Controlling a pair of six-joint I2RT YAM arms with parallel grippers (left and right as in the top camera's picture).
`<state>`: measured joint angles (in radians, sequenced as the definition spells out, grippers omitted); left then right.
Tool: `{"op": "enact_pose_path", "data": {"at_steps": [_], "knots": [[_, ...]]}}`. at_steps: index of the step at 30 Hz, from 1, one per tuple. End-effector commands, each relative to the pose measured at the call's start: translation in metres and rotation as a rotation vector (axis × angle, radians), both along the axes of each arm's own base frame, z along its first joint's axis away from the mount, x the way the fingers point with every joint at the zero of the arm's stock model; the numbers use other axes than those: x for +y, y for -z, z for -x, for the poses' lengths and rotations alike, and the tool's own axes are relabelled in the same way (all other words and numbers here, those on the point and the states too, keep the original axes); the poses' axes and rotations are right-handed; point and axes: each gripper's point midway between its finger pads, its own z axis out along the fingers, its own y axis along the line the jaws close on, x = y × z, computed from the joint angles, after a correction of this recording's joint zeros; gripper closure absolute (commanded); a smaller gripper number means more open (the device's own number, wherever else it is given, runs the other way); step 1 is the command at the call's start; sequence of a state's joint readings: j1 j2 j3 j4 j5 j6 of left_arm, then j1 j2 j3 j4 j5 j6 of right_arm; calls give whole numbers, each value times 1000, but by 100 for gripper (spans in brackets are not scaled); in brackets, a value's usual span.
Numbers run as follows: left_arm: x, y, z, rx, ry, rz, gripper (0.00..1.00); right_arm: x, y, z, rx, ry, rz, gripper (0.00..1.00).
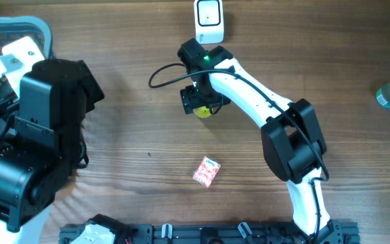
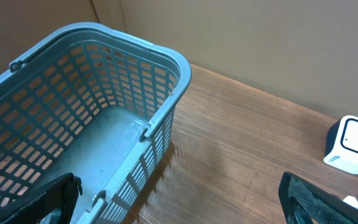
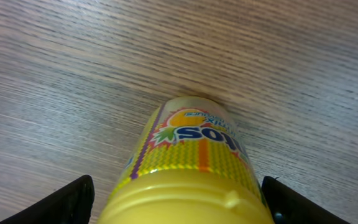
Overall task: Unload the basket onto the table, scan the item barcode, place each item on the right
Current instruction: 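Lift the Mentos tube to the scanner window with the right gripper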
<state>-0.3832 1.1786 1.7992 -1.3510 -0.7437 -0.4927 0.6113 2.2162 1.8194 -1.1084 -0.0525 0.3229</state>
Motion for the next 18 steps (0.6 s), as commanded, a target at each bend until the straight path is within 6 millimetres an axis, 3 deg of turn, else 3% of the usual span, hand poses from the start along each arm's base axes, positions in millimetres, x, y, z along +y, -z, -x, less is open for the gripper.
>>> {"op": "enact_pose_path", "data": {"at_steps": [1, 11, 15, 18], "knots": [[4, 0, 1, -8, -28, 1, 0, -4, 16, 6, 37, -5, 10, 19], [5, 1, 2, -2, -28, -1, 0, -3, 22, 5, 42, -3, 14, 50], [5, 0, 2, -3, -28, -1, 0, -6, 20, 21, 115, 5, 18, 56], [5, 1, 2, -4, -29, 3, 0, -5, 6, 38, 200, -1, 2, 57]]}}
